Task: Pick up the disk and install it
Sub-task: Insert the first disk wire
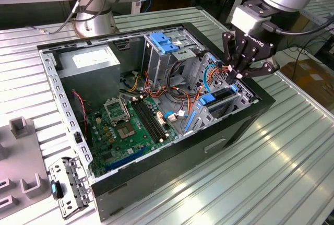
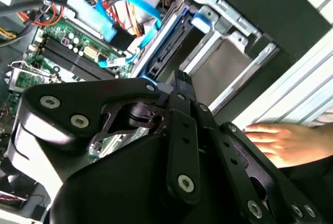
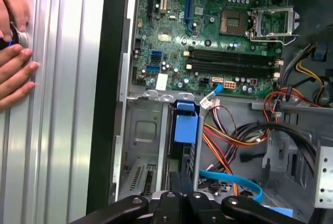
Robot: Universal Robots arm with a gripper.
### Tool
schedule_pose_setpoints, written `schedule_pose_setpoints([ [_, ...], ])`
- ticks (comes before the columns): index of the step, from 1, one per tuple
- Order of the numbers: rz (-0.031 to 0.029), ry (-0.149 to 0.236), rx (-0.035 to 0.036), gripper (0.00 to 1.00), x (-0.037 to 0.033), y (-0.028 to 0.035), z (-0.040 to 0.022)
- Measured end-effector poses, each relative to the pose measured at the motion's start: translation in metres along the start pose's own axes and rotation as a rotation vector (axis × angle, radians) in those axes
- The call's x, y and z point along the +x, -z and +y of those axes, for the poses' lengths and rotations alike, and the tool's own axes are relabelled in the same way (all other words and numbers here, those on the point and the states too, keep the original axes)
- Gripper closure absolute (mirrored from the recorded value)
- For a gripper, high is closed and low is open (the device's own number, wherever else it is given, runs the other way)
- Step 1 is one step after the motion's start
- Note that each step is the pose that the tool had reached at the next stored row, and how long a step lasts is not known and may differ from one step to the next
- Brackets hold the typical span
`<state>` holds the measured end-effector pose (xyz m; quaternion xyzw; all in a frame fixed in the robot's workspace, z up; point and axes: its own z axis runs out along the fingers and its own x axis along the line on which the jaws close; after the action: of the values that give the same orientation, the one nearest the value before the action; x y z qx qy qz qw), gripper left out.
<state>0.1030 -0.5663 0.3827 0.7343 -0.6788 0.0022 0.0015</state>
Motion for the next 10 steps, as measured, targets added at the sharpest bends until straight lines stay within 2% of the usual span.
schedule_pose_setpoints([
  [10, 0.0002, 0.017, 0.0001, 0.89, -0.0013, -0.0001, -0.0275],
])
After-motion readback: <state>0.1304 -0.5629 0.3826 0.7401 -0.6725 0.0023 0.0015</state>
